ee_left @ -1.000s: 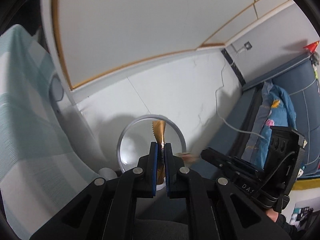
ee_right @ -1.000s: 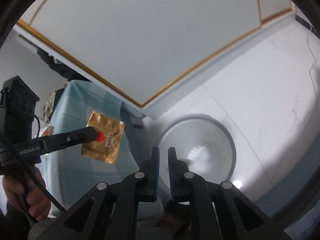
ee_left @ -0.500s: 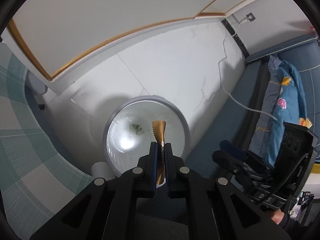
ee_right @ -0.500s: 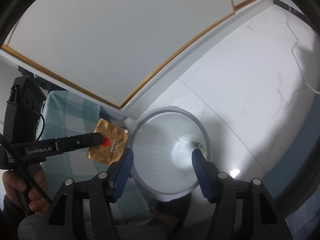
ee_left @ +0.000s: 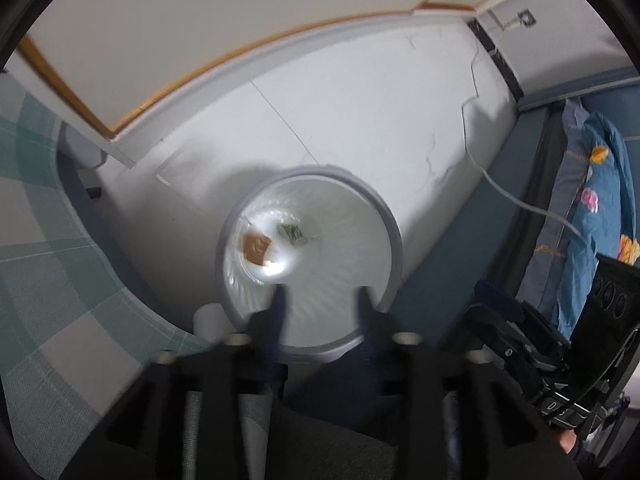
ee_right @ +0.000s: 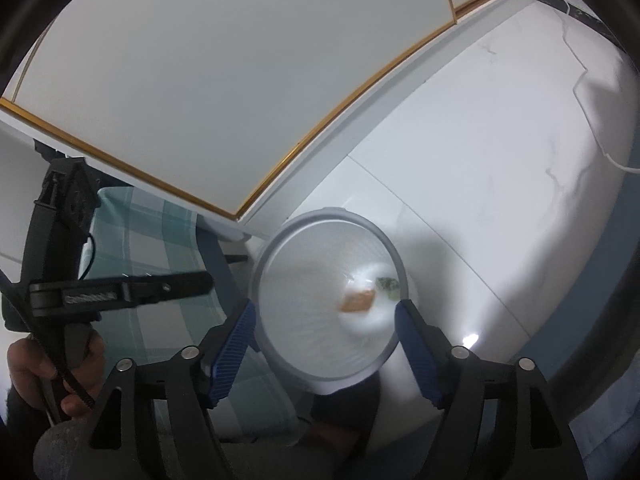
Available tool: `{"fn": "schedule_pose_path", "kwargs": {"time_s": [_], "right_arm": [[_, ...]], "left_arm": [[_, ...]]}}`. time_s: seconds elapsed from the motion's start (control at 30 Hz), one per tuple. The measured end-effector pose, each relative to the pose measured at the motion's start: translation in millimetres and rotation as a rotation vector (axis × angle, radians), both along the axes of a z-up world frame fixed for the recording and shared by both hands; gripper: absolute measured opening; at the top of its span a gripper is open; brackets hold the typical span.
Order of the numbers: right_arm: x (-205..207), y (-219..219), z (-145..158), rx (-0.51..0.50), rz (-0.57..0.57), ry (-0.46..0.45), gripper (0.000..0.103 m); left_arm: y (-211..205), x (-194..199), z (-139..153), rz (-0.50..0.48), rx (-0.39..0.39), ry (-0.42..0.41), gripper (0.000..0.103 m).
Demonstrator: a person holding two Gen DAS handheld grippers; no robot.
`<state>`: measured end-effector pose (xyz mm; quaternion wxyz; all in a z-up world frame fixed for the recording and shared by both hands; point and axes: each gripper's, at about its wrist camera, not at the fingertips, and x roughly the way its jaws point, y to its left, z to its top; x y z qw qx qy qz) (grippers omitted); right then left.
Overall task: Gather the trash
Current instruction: 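Open the right tool over the bin while the left tool opens too, then move both tools back from the bin to the table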
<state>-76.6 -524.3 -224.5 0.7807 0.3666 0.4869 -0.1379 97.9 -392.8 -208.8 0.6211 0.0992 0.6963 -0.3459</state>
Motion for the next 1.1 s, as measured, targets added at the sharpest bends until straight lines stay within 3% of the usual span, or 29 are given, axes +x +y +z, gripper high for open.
{"fn": "schedule_pose_path", "kwargs": {"time_s": [0.07,0.2,0.33,0.43,0.67,0.87,1.1], "right_arm": [[-0.3,0.9,3.4,-0.008,0.003,-0.005,0.080],[-0.3,4.2,14.2,-0.029,0.007,-0.015,0.087],[-0.4,10.3,29.4,-0.056,0.009,-0.038,0.090],[0.2,17.9,44.1,-0.082,0.022,-0.061,0.091],[0.3,37.3,83.6,-0.134,0.052,-0.132,0.094],[1.5,64.3,125.3,-0.204,0.085,-0.222,0.095],[6.9,106.4,169.0,-0.262,0.141,-0.318,0.095]], "left_arm": [[5.4,1.1,6.8,0.021,-0.016,-0.030,0.054],[19.4,1.2,26.6,0.056,-0.050,-0.108,0.055],[29.6,-6.3,52.9,0.071,-0.061,-0.279,0.055],[36.8,-12.7,68.5,0.086,-0.061,-0.362,0.056],[67.6,-21.5,101.9,0.186,-0.075,-0.500,0.066],[101.5,-30.5,130.1,0.296,-0.138,-0.559,0.067],[149.0,-39.8,162.9,0.407,-0.177,-0.690,0.067]]}}
